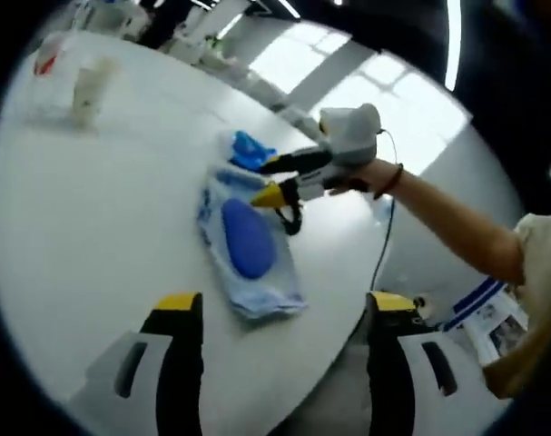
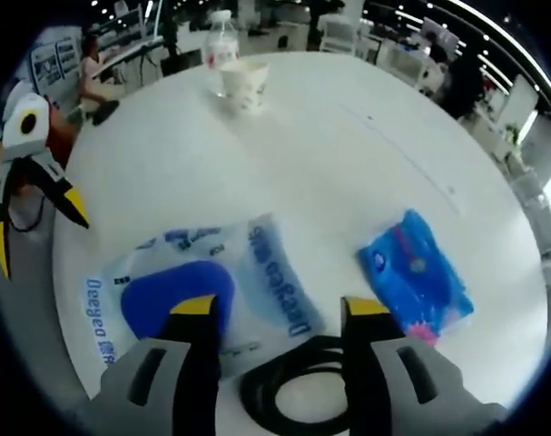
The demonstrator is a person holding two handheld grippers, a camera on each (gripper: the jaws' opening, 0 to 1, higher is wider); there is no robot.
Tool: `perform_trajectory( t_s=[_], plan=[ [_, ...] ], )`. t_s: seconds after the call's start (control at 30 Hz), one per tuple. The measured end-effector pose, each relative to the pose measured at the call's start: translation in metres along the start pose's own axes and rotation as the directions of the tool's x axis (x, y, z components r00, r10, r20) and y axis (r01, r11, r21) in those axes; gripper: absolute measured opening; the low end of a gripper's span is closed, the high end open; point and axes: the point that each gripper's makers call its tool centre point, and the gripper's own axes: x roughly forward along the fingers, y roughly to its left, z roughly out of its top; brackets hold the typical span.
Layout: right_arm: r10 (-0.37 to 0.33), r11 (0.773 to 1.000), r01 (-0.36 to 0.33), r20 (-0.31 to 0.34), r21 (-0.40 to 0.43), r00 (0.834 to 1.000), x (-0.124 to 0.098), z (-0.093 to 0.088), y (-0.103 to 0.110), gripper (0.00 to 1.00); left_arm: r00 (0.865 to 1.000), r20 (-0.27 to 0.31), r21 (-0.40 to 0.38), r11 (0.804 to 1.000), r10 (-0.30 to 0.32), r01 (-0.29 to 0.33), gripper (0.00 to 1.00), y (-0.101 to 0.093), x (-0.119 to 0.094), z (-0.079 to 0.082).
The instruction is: Arrange the tabletop items into an orderly group along one side of the table until the central work area is clear of visible clutter.
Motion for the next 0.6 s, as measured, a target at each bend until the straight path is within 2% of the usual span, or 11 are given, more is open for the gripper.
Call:
perform_trajectory(
  t_s=[0.03,0.1,0.3,0.33,0.37,0.5,0.53,0.6],
  plan=[
    [-0.001,1.0,0.001,0.001,-0.011,1.0,0.0,0.0,0.0,0.49,1.0,-0.021,-0.041,0.999,0.008,-0.009,0.68,0.0,0.0,-0.004],
    [-0.002,1.0,0.002,-0.005,-0.025,1.0,0.001,0.0,0.0,0.46,1.0,-0.011,-0.051,0.999,0.0,0.0,0.67,-0.003,0.003,-0.004],
    [-0.002,0.999,0.002,-0.007,-0.043,1.0,0.004,0.003,0.0,0.43,0.996,-0.066,-0.12,0.99,0.068,-0.075,0.56,0.004,0.008,-0.018],
    [-0.005,0.999,0.005,-0.006,-0.049,1.0,0.004,0.003,-0.001,0.43,0.995,-0.068,-0.132,0.988,0.075,-0.083,0.54,0.005,0.009,-0.019],
    [-0.006,0.998,0.006,-0.006,-0.055,1.0,0.005,0.004,-0.001,0.42,0.995,-0.06,-0.181,0.979,0.08,-0.09,0.51,0.006,0.011,-0.02],
    [-0.008,0.997,0.007,-0.013,-0.075,1.0,0.007,0.003,-0.001,0.39,0.995,-0.045,-0.245,0.965,0.085,-0.094,0.44,0.008,0.015,-0.018],
    [-0.008,0.997,0.007,-0.016,-0.078,1.0,0.007,0.003,-0.001,0.38,0.994,-0.033,-0.279,0.954,0.104,-0.109,0.41,0.011,0.017,-0.016],
    [-0.004,0.997,0.002,-0.022,-0.077,1.0,0.008,0.001,0.0,0.37,0.994,-0.036,-0.292,0.95,0.105,-0.111,0.41,0.011,0.019,-0.017]
  ],
)
